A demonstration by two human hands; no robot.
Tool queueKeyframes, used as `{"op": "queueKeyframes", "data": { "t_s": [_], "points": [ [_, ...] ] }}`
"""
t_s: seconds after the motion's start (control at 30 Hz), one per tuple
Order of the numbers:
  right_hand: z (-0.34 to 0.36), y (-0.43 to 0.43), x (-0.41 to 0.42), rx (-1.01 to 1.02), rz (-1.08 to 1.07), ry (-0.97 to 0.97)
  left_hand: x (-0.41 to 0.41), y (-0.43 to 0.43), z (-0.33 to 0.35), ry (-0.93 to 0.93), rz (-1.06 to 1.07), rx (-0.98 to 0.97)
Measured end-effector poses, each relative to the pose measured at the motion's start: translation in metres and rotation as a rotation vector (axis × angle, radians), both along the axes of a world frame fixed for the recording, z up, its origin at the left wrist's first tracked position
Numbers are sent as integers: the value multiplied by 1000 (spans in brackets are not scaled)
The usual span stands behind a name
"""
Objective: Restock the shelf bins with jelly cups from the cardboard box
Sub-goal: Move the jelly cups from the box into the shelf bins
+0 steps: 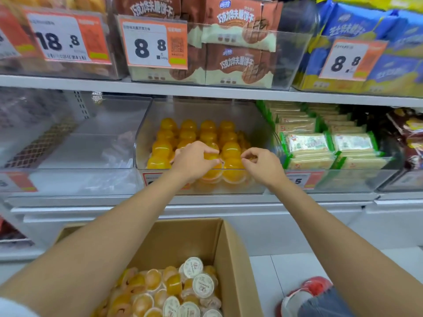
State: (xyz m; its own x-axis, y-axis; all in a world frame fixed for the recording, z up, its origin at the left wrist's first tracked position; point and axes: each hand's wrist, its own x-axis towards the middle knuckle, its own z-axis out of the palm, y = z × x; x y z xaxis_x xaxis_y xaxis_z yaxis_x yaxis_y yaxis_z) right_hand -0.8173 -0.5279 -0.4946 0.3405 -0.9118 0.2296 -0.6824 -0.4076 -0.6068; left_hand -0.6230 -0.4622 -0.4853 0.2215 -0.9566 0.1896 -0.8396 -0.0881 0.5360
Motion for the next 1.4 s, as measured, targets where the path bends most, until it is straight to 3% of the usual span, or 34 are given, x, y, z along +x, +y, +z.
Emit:
{"op": "queueKeyframes", "data": {
  "t_s": [0.17,0.27,0.4,0.53,0.6,0.73,0.9,1.03,1.2,1.4],
  "points": [
    [2,0,4,52,1,31,-7,-4,5,56,28,-26],
    [0,-2,8,18,-27,128,-5,-9,7,26,-29,84],
    [2,-1,4,104,27,54,5,-1,0,-63,-130,115],
    [-19,29,15,-365,-57,-84,6,38,-16,-98,-31,-238],
    [-33,53,29,-450,-39,-137,7,60,-24,-33,-5,-294],
    [-79,101,58,-266,104,-129,21,104,-64,71,48,-95],
    [-161,149,79,103,245,66,75,163,-150,146,187,370],
    [-222,171,89,321,293,207,122,210,-214,189,329,629],
    [-283,175,104,434,344,382,161,247,-276,229,439,728],
    [-331,163,134,410,508,634,175,252,-331,244,472,763]
  ]
}}
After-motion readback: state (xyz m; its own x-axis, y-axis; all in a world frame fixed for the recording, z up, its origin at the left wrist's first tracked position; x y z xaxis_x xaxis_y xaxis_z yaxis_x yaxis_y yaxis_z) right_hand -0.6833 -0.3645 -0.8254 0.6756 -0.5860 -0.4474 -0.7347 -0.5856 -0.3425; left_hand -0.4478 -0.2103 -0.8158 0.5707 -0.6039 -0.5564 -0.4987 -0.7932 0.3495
